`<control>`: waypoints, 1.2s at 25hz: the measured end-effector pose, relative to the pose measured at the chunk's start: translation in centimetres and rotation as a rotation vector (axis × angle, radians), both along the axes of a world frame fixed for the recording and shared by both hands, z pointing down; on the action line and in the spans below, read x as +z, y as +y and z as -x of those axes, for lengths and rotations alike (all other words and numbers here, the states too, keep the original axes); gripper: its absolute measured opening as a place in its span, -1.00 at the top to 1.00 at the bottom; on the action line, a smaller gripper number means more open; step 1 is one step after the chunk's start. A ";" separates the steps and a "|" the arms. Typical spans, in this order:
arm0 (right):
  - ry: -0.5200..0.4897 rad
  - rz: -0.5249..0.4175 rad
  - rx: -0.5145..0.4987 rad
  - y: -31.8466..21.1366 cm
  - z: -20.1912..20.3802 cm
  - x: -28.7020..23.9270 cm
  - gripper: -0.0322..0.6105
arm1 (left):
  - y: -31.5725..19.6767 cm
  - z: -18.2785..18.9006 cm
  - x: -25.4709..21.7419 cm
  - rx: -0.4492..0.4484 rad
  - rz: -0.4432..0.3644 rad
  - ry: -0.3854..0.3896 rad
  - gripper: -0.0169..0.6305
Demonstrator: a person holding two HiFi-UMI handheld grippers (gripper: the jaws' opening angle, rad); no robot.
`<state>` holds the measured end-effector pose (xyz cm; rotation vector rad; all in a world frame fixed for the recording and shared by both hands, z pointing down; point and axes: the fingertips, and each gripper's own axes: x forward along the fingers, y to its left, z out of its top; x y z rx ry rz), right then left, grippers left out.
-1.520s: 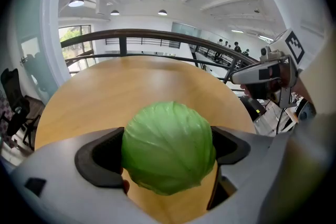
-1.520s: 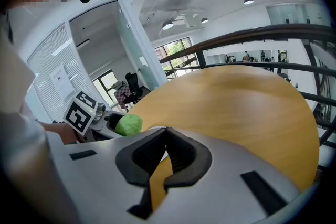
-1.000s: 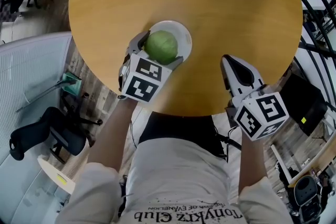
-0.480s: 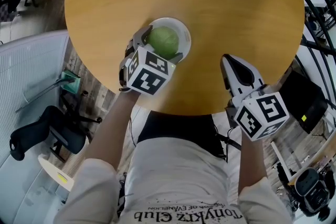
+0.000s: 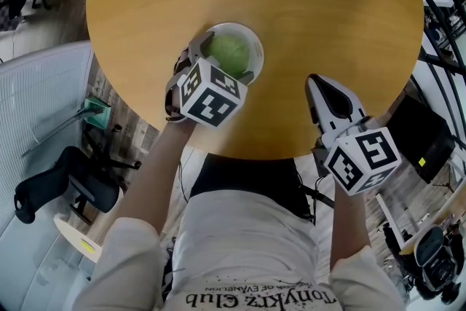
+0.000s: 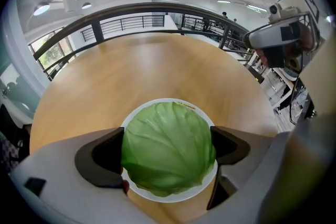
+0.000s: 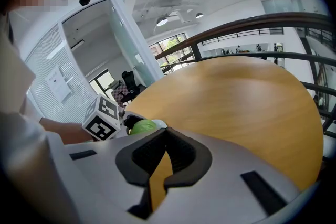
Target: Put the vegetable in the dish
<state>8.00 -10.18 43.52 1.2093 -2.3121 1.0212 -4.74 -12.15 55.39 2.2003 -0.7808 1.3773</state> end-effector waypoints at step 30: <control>-0.009 0.000 -0.004 0.0 -0.1 0.0 0.85 | -0.3 -0.4 0.5 0.024 0.003 -0.006 -0.60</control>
